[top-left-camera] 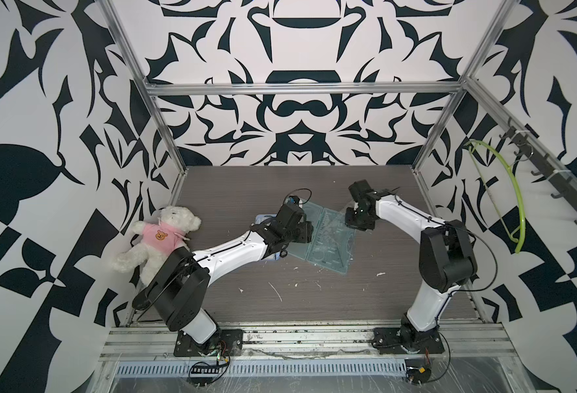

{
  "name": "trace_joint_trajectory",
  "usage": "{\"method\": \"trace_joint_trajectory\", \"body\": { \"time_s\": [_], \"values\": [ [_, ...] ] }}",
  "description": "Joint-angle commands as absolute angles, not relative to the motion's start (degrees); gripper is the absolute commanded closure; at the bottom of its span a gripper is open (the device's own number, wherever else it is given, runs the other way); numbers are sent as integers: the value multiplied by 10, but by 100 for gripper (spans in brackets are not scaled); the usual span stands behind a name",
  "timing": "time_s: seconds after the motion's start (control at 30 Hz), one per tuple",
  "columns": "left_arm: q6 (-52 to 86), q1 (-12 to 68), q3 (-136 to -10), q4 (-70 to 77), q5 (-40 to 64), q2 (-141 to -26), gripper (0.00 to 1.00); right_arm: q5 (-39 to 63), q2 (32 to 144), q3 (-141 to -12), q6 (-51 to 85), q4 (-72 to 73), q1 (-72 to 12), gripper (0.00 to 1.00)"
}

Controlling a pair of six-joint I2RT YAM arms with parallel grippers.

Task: Open the ruler set and take out the ruler
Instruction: Pick up the ruler from the ruler set box, then place the ruler at the center of the board.

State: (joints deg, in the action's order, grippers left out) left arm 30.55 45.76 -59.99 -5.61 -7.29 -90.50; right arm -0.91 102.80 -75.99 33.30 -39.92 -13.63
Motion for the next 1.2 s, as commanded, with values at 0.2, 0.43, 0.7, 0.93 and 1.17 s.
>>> {"method": "trace_joint_trajectory", "body": {
  "time_s": [0.2,0.43,0.7,0.93,1.17],
  "values": [
    [254,466,-679,-67,-42,-944,34,7,1081,-841,447,-389,-34,87],
    [247,469,-694,-76,-38,-955,34,-20,1159,-932,509,-398,-10,87],
    [245,469,-691,-78,-41,-956,34,-36,1243,-1028,550,-419,17,87],
    [243,469,-693,-80,-40,-965,33,-42,1293,-1085,535,-437,33,85],
    [243,468,-696,-86,-42,-973,33,-34,1311,-1088,531,-433,41,84]
  ]
}}
